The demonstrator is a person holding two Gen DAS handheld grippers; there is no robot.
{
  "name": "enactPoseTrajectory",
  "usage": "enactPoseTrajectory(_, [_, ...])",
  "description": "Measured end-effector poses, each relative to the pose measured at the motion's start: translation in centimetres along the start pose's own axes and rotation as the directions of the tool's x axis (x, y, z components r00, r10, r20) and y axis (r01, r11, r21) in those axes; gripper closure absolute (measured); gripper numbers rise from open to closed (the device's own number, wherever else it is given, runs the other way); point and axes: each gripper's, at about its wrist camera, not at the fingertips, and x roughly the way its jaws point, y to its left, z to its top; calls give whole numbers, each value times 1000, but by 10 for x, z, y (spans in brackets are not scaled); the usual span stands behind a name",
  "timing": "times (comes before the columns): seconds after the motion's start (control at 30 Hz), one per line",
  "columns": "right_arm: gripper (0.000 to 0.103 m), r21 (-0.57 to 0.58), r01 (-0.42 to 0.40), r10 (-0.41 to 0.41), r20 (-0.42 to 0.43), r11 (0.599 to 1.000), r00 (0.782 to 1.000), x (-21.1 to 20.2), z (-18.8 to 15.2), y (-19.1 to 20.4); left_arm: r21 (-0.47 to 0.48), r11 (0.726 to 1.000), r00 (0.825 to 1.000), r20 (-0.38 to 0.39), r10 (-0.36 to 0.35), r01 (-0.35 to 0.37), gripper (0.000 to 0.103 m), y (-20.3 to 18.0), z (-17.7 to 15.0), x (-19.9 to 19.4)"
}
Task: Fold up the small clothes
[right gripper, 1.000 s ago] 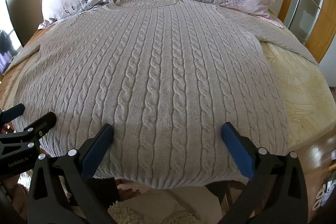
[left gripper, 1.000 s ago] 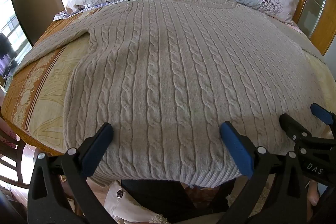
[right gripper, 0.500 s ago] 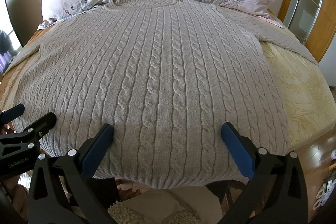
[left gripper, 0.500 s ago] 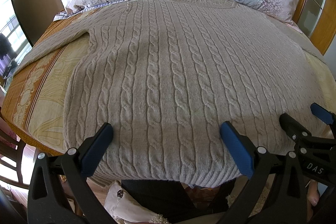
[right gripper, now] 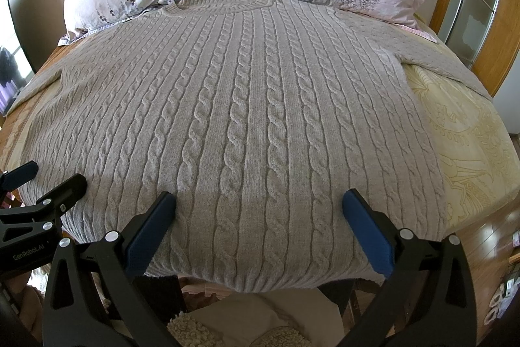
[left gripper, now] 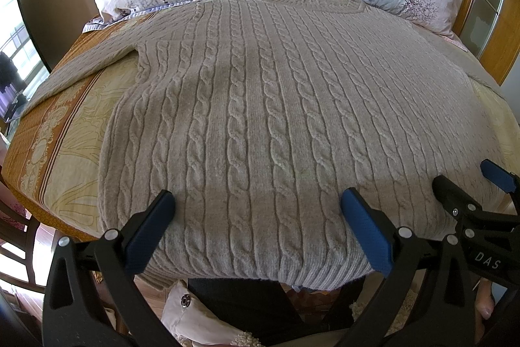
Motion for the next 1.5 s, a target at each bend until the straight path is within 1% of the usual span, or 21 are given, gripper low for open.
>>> enactPoseTrajectory(1.17, [1, -1, -1, 1, -1, 1000, 1000, 0, 0, 0, 0, 1000, 1000, 0, 0, 0, 2, 0, 0, 0])
enactPoseTrajectory(1.3, [1, -15, -10, 10, -6, 1000, 1000, 6, -4, 0, 3, 1000, 1000, -3, 1, -1, 2, 0, 0, 0])
enactPoseTrajectory(1.37, [1, -23, -16, 15, -7, 1000, 1000, 9, -1, -2, 4, 1000, 1000, -7, 1, -1, 2, 0, 0, 0])
enactPoseTrajectory(1.5, [1, -39, -28, 28, 5, 999, 1000, 8, -2, -3, 9, 1000, 1000, -6, -1, 1, 2, 0, 4, 1])
